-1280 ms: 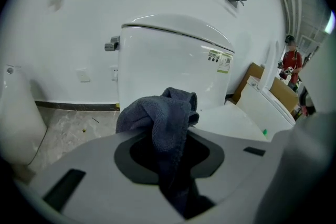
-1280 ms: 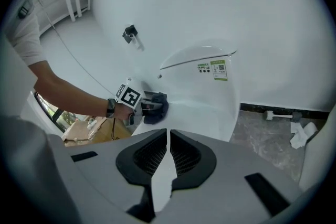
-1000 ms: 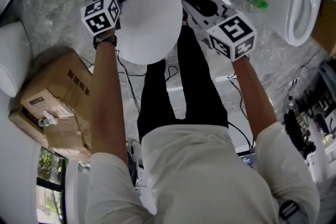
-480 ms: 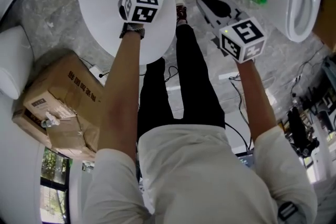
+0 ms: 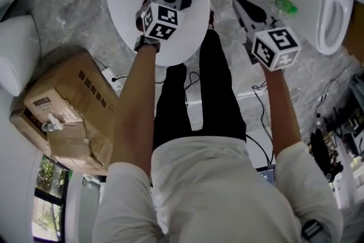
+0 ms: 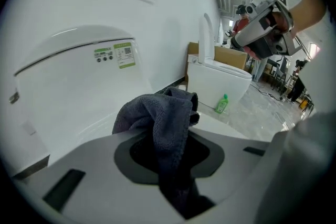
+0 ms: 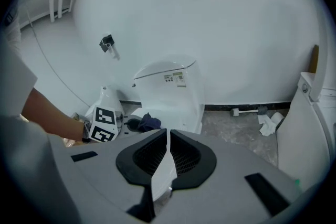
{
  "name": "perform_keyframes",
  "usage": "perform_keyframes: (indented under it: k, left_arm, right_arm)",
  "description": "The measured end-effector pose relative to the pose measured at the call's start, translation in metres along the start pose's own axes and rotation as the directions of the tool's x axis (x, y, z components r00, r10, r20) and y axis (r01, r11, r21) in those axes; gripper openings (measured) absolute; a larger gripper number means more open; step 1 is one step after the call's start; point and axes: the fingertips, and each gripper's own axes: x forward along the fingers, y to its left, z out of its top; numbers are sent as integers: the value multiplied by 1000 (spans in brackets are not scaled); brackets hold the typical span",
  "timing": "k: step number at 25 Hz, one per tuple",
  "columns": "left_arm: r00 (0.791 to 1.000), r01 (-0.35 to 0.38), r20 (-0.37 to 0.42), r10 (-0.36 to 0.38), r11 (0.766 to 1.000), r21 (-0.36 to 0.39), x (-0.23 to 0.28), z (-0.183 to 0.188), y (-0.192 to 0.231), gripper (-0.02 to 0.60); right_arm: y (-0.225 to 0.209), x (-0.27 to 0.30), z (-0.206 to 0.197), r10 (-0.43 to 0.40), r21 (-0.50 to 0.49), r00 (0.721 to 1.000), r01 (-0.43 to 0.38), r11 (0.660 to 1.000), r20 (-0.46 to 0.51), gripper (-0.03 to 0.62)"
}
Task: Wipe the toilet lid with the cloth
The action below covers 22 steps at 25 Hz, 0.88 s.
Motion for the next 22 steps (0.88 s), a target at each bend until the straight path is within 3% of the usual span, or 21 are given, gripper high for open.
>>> perform_keyframes:
  k: [4, 10, 17, 22]
  left_arm:
    - [998, -60, 25, 64, 989, -138, -35, -25, 38, 89]
    - [985, -170, -13, 175, 938, -303, -85, -72, 86, 89]
    - [971, -235, -47, 236, 889, -393, -132, -126, 107, 91]
    - [963, -263, -50, 266, 874, -409, -144, -140, 96, 91]
  right_arm:
    - [32, 10, 0, 35, -16, 999, -35, 999, 3, 41]
    - [73, 20, -11, 59, -32, 998, -60, 998, -3, 41]
    - [111, 26, -21, 64, -47, 998, -64, 997, 0, 41]
    - [128, 20, -21, 63, -67, 998, -61, 996, 20, 41]
